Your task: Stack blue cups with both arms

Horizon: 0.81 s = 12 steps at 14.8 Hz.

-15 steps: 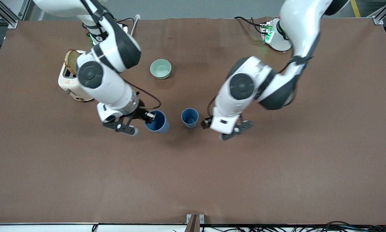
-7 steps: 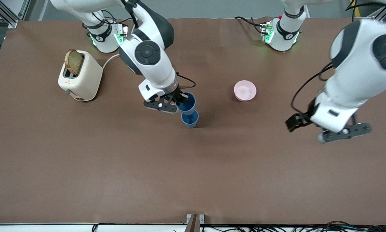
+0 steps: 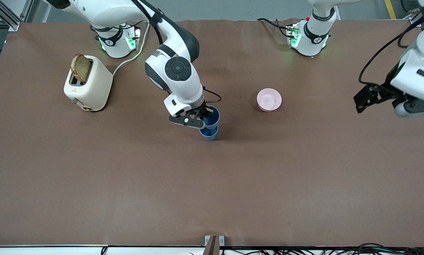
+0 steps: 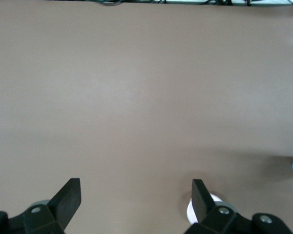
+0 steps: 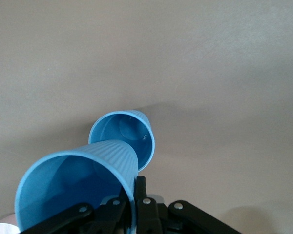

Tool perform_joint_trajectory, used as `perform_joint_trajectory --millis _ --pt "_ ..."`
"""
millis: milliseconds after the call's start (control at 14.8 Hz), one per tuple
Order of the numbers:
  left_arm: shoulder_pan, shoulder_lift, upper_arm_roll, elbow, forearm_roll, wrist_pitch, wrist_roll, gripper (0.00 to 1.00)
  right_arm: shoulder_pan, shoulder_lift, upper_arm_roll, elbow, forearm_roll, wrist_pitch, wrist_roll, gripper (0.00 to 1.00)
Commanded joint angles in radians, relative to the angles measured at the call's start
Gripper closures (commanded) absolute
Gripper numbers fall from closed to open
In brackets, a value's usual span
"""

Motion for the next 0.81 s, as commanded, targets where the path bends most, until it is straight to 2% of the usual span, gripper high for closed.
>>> perform_joint_trajectory --millis 0,135,338,541,743 --pt "0.064 -0.057 -0.001 -0.032 -0.073 -0.028 0.085 0.0 0.0 0.012 0.007 0.004 -0.033 0.02 0.033 0.99" --pt "0.045 -0.112 0.081 -0.074 -0.121 -0.03 0.161 0.0 0.001 0.026 0.007 0.006 -0.059 0.024 0.043 0.99" --pt "-0.063 -0.218 0.187 -0.204 -0.13 -0.03 0.182 0.0 0.0 0.026 0.007 0.004 -0.071 0.023 0.053 0.99" --pt "-0.122 -0.29 0.263 -0.298 -0.158 -0.025 0.199 0.0 -0.003 0.032 0.007 0.004 -0.082 0.023 0.053 0.99" --pt "-0.152 -0.339 0.281 -0.363 -0.158 -0.014 0.201 0.0 0.0 0.049 0.007 0.004 -0.1 0.026 0.053 0.98"
